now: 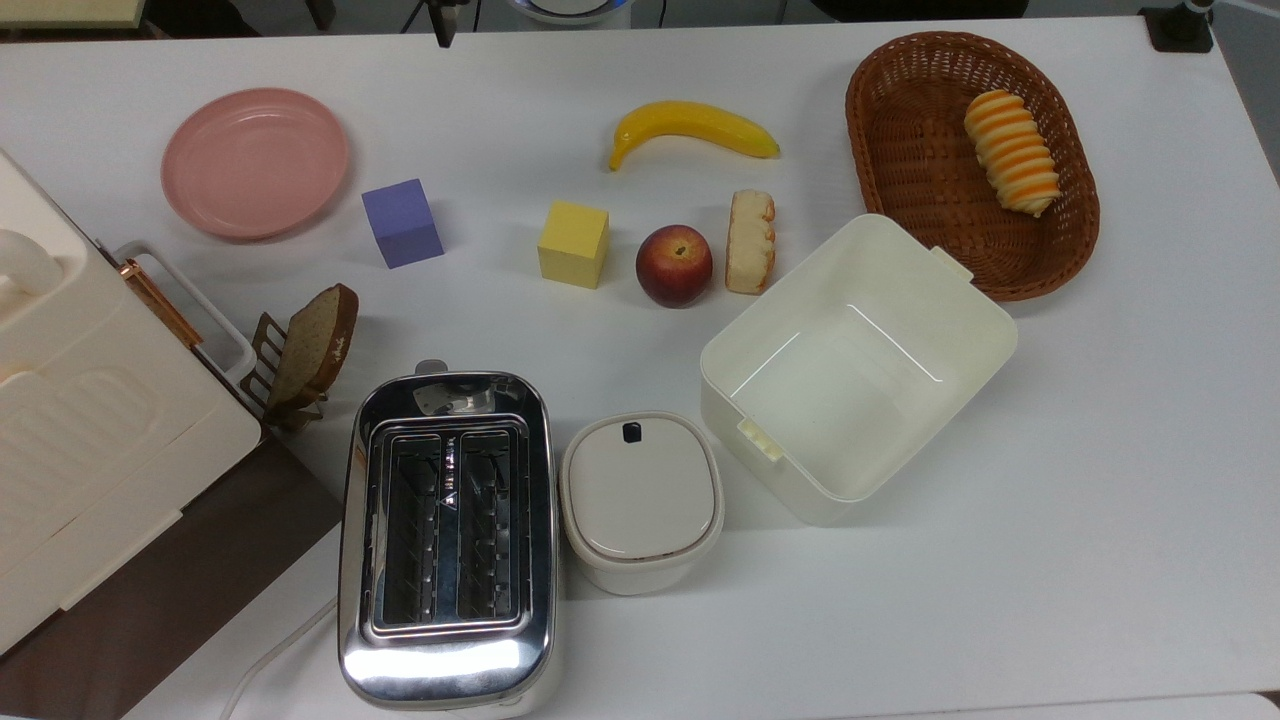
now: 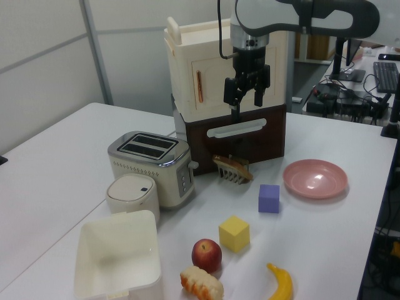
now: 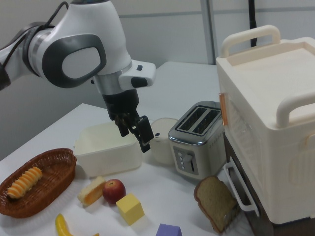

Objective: Put the purple cube on a plate
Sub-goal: 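Move the gripper over the purple cube and lower it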

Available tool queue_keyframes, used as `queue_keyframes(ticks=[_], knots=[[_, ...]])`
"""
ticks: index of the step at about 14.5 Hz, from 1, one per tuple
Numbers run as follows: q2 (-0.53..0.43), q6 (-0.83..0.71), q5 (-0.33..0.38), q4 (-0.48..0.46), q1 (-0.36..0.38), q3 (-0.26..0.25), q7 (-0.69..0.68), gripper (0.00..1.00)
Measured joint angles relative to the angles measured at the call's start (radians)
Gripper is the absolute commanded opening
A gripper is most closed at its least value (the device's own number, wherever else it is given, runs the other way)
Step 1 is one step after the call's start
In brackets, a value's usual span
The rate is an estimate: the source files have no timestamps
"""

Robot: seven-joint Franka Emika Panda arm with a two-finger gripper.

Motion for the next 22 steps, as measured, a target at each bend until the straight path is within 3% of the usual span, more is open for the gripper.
queue_keyframes(ticks=[10, 15, 17, 22], knots=[[0.015, -0.065, 0.003, -0.009, 0.003, 0.002, -0.021, 1.0], [0.015, -0.139, 0.003, -0.031, 0.0, 0.0, -0.249, 1.0], [0.023, -0.116, -0.001, -0.076, -0.002, -0.003, -0.303, 1.0], [0.074, 0.234, -0.051, -0.324, -0.075, -0.009, -0.423, 1.0]])
